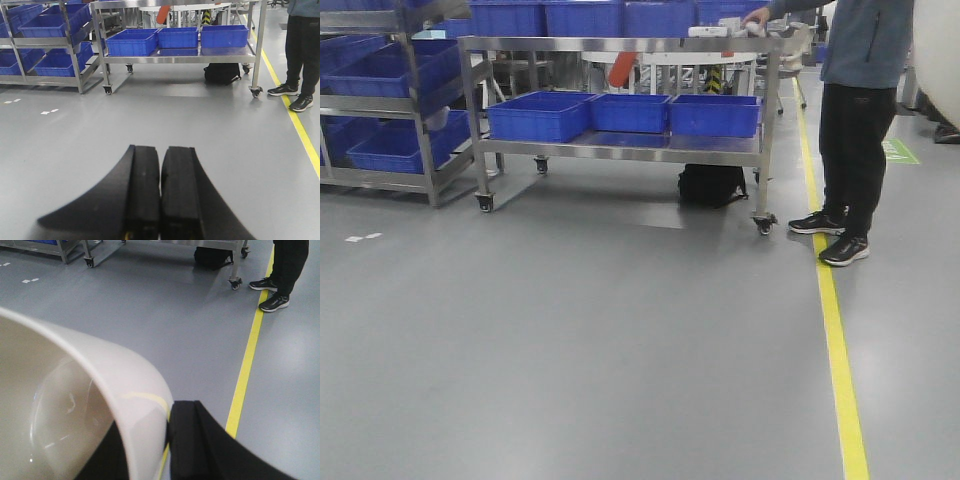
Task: Move white bin to right shelf second layer
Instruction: 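Drive past the blue crate cart carrying the bin in the right gripper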
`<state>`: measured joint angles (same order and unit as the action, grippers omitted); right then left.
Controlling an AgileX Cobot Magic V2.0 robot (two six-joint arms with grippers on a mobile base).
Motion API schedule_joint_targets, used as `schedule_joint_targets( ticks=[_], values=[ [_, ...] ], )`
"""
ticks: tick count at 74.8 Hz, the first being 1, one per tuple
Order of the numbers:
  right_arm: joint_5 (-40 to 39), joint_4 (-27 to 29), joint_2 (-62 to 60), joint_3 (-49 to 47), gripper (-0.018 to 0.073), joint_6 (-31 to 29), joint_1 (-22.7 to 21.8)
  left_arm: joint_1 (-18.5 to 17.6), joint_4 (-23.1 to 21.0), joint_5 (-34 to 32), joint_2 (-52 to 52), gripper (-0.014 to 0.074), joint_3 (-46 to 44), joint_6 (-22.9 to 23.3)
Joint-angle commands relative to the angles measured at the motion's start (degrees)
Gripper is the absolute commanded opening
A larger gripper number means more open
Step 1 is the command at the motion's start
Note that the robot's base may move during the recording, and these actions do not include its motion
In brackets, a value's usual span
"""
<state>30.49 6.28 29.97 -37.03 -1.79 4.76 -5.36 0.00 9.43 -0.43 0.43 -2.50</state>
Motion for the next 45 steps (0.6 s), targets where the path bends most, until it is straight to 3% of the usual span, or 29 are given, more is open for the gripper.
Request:
schedule_joint_targets(
  ticks=[1,45],
  values=[
    [-5.7,0.3,0.0,-1.8,0.0056,-0.2,-0.3,-0.3,0.0,-5.0,-0.8,0.0085,2.1,0.3],
    [-5.7,0.3,0.0,-1.8,0.0056,-0.2,-0.3,-0.3,0.0,-5.0,-0.8,0.0085,2.1,0.3]
  ],
)
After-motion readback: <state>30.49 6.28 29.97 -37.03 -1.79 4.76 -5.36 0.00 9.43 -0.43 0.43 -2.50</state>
